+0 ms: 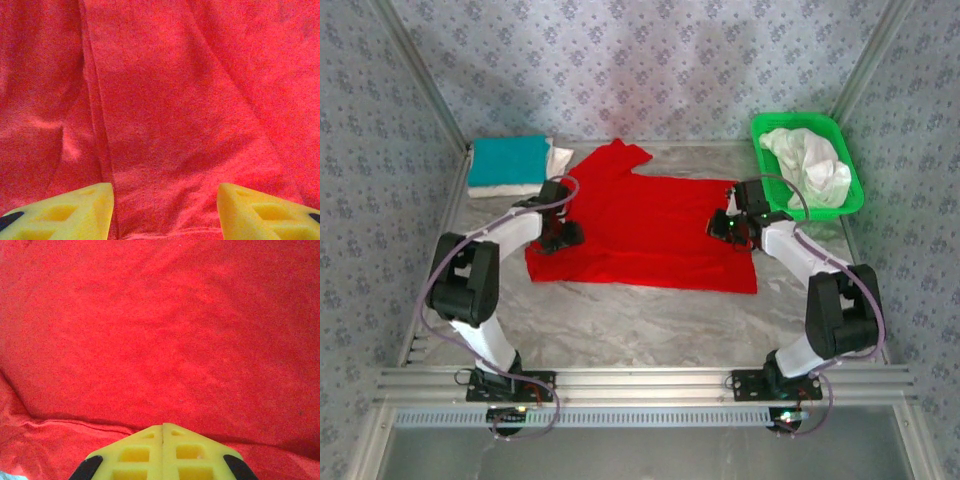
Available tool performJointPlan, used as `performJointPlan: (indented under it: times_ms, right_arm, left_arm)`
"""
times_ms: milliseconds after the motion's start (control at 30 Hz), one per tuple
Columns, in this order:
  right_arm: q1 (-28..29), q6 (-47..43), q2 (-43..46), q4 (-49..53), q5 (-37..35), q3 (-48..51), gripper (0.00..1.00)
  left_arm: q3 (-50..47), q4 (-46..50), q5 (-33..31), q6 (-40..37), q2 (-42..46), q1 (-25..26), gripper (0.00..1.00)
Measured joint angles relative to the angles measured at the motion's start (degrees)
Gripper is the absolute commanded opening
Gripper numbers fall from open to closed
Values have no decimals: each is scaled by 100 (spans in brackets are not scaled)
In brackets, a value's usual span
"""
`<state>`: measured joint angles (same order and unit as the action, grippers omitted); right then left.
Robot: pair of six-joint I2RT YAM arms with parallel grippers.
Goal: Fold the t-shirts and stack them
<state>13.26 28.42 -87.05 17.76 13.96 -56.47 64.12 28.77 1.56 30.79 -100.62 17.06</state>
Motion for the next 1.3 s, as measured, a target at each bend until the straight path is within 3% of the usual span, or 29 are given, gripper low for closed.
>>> performJointPlan:
  times_ms: [133,200,400,667,733,767,800,1000,1300]
  right_arm:
    - [-4,-28,-48,0,0,-35,7]
    - [-13,-46,-55,0,2,-37,7]
    - [-26,-50,-92,2,2,-37,8]
    - [-35,-48,-92,4,2,-37,9]
    - [-46,-50,-92,26,2,-39,9]
    - [-52,-55,-92,44,2,-39,4]
    - [-55,-63,-92,48,0,-39,0]
    - [-109,-103,-92,66,-17,-39,0]
    - [-129,-103,-92,55,31,-42,1]
  left_arm:
    - [0,-52,-109,66,-146,57,35]
    - [0,-61,-140,74,-175,59,20]
    - [0,-109,-258,48,-181,59,1]
    - [409,-31,-407,15,-254,142,0]
    - [538,-39,-511,20,-251,186,5]
    - [533,-52,-560,35,-214,192,0]
    - [494,-63,-597,42,-166,205,0]
    - [-138,-17,-769,151,448,168,0]
    - [-151,-210,-763,188,505,299,0]
